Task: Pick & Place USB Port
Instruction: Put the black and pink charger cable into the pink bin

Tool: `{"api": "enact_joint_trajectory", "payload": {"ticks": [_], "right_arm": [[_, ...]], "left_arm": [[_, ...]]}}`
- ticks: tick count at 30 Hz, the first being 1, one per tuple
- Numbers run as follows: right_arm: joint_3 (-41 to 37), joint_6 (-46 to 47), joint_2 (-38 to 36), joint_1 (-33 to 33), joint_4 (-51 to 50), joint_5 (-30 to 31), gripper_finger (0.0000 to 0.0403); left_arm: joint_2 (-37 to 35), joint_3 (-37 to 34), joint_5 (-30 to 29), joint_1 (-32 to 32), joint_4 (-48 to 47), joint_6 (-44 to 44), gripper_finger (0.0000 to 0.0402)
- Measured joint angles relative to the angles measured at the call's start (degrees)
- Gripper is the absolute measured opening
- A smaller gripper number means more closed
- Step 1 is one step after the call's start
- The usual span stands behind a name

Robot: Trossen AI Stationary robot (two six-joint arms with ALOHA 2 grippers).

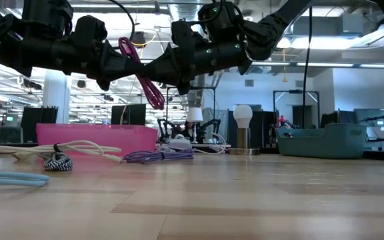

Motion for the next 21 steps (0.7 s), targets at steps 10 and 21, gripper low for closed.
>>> {"api": "enact_joint_trajectory", "payload": {"ticks": [10,21], "right_arm": [[0.0,2.0,-0.7,-1.0,-3.8,-1.3,0.0062],[-3.5,-4.7,-10.2,-0.5,-10.0,-3.6,0.0063]], "left_arm": [[0.0,0.0,-0.3,0.2,-0.6,2.8,0.0017],[-0.4,-0.3,0.0,6.2,-4.0,3.3,0.0017]]}}
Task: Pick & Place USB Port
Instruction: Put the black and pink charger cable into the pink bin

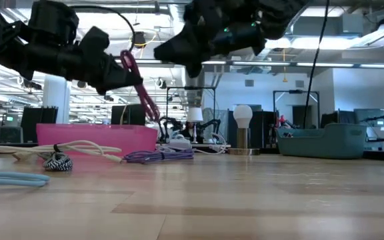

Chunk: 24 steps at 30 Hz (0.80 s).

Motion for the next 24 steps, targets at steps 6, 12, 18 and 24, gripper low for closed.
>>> {"api": "enact_joint_trajectory", "payload": {"ticks": [6,12,18,24], "right_arm": [[-10.8,-0.6,-10.5,-0.6,6.0,3.5,0.0063],[-23.5,2.0,-19.3,-1.4,13.5,8.9,0.0063],[-33.5,5.3,-26.8,-1.7,17.1,13.4,0.0063],[-40.1,8.6,-32.4,-1.3,17.0,19.6,0.0063]], "left_arm": [[-5.7,-1.8,0.1,3.6,-2.4,0.0,0.0017],[-16.6,-2.4,2.2,6.0,-9.1,0.0,0.0017],[-27.9,-2.0,1.0,9.8,-24.9,0.3,0.0017],[-33.1,5.6,-1.8,13.9,-44.1,2.5,0.0017]]}}
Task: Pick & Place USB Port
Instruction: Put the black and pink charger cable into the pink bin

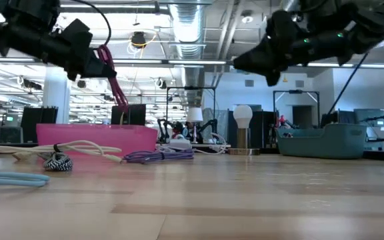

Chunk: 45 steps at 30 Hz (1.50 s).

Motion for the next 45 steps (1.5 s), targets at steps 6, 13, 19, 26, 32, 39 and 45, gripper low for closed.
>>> {"api": "enact_joint_trajectory", "payload": {"ticks": [6,13,19,26,32,39,45], "right_arm": [[-3.5,2.1,-1.0,1.1,-0.1,5.5,0.0063],[-3.5,2.1,-0.8,1.1,0.2,5.9,0.0063],[-3.5,2.1,-0.9,1.1,0.2,5.9,0.0063],[-3.5,2.1,-0.9,1.1,1.0,5.9,0.0063],[-3.5,2.1,-0.9,1.1,2.1,5.9,0.0063],[-3.5,2.1,-0.9,1.1,2.1,5.9,0.0063],[-3.5,2.1,-0.9,1.1,2.1,5.8,0.0063]], "left_arm": [[3.3,6.9,-2.8,2.3,-12.5,0.3,0.0017],[10.3,7.5,-2.8,4.7,-14.8,0.3,0.0017],[15.4,7.5,-2.8,7.0,-14.6,0.3,0.0017],[18.9,7.5,-2.8,9.0,-14.3,0.1,0.0017],[20.2,7.5,-2.8,9.4,-14.2,0.1,0.0025],[20.1,7.5,-4.9,9.3,-12.8,0.4,0.0089],[20.1,7.5,-4.9,9.3,-12.7,0.5,0.015]]}}
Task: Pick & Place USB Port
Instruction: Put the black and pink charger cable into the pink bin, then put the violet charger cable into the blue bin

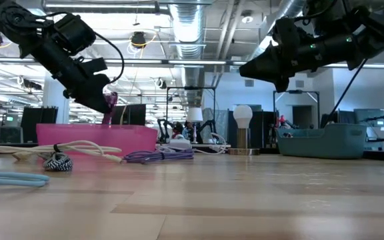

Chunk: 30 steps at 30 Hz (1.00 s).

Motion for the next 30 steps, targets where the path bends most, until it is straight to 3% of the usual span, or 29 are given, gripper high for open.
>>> {"api": "enact_joint_trajectory", "payload": {"ticks": [6,11,20,25,30], "right_arm": [[0.0,0.0,0.0,0.0,0.0,0.0,0.0063],[0.0,0.0,0.0,0.0,0.0,0.0,0.0063],[0.0,0.0,0.0,0.0,0.0,-0.6,0.0063],[0.0,0.0,0.0,0.0,0.0,-0.7,0.0063],[0.0,0.0,0.0,0.0,-0.1,-0.7,0.0063]], "left_arm": [[0.0,0.0,0.0,-0.1,3.9,1.4,0.0192],[0.0,0.0,2.4,-0.1,6.2,1.3,0.0203],[0.0,0.0,17.7,-1.1,8.6,0.4,0.0181],[0.0,0.0,27.6,-4.7,15.5,-0.4,0.0164],[0.0,0.0,29.3,-11.2,21.6,-0.4,0.0141]]}}
